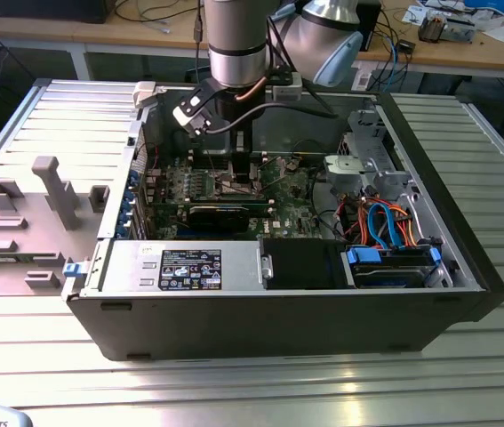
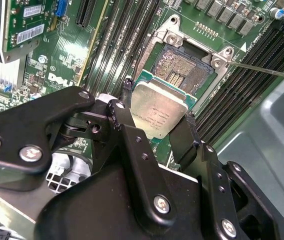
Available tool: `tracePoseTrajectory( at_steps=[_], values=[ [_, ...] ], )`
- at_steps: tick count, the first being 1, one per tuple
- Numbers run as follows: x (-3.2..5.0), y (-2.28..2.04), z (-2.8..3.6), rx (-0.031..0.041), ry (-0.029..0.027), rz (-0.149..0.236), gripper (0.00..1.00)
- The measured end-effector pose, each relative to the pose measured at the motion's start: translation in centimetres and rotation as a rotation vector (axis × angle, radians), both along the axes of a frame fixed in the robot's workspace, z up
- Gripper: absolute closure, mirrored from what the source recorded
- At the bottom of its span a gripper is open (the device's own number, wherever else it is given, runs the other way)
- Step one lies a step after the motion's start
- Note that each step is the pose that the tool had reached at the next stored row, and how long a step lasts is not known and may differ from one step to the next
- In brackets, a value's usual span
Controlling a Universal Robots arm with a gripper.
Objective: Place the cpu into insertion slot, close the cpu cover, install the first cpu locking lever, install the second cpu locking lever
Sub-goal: 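Place the cpu into insertion slot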
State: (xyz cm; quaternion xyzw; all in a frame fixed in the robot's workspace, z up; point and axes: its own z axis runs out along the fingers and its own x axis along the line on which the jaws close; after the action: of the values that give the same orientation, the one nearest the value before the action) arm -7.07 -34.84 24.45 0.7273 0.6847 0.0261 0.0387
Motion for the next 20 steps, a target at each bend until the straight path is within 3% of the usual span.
tracePoseTrajectory(
  at_steps=[20],
  values=[
    [-0.3,0.04,-0.15,-0.0001,0.0001,0.0,0.46]
  ],
)
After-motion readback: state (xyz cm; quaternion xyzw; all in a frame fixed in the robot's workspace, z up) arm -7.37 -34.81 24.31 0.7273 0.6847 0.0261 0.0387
